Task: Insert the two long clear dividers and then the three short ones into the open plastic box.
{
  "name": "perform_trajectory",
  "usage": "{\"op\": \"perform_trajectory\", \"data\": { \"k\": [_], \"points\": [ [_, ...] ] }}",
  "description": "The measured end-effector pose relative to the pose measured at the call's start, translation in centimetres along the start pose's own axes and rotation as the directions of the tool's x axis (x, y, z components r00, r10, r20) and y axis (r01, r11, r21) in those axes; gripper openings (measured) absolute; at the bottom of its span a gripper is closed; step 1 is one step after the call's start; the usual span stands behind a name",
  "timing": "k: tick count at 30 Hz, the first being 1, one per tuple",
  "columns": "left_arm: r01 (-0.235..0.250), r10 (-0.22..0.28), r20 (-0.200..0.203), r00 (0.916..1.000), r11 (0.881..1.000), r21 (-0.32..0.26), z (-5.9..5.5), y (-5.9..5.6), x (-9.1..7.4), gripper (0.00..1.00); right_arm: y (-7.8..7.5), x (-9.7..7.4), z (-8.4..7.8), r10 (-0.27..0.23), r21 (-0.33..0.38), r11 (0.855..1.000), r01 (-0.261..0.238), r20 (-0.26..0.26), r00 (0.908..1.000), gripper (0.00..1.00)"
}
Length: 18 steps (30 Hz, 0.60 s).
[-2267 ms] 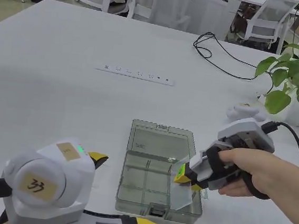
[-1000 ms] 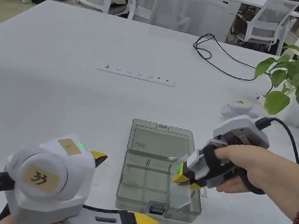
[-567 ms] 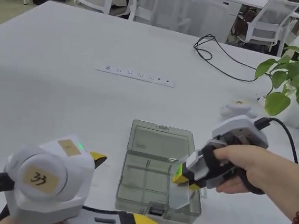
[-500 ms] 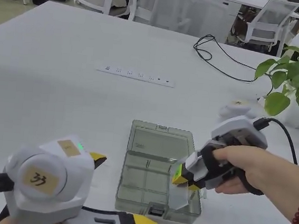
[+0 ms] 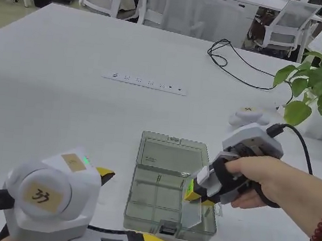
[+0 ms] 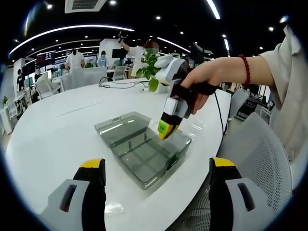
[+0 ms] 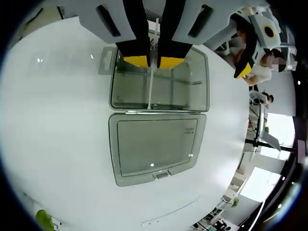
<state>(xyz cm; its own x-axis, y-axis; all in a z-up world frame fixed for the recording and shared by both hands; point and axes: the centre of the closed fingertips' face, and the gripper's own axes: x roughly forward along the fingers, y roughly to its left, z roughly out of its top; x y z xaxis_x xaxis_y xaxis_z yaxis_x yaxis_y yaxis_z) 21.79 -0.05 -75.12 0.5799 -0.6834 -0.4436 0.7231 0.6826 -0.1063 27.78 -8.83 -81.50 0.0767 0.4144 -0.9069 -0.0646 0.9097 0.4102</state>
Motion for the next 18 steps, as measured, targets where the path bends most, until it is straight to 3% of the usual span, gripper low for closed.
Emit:
{"op": "perform_trajectory", "data": {
  "k": [7,18],
  "points": [
    [-0.001,0.001,0.005,1.0,1.0,-0.003,0.06,0.12,-0.03,0.9,-0.23,-0.07,-0.1,-0.049,-0.049,0.998,0.047,-0.039,0.9981,0.07],
    [0.001,-0.001,0.008,1.0,1.0,-0.003,0.11,0.14,-0.03,0.9,-0.03,-0.25,0.01,-0.032,-0.015,0.999,0.031,-0.064,0.9975,0.07]
  ]
}}
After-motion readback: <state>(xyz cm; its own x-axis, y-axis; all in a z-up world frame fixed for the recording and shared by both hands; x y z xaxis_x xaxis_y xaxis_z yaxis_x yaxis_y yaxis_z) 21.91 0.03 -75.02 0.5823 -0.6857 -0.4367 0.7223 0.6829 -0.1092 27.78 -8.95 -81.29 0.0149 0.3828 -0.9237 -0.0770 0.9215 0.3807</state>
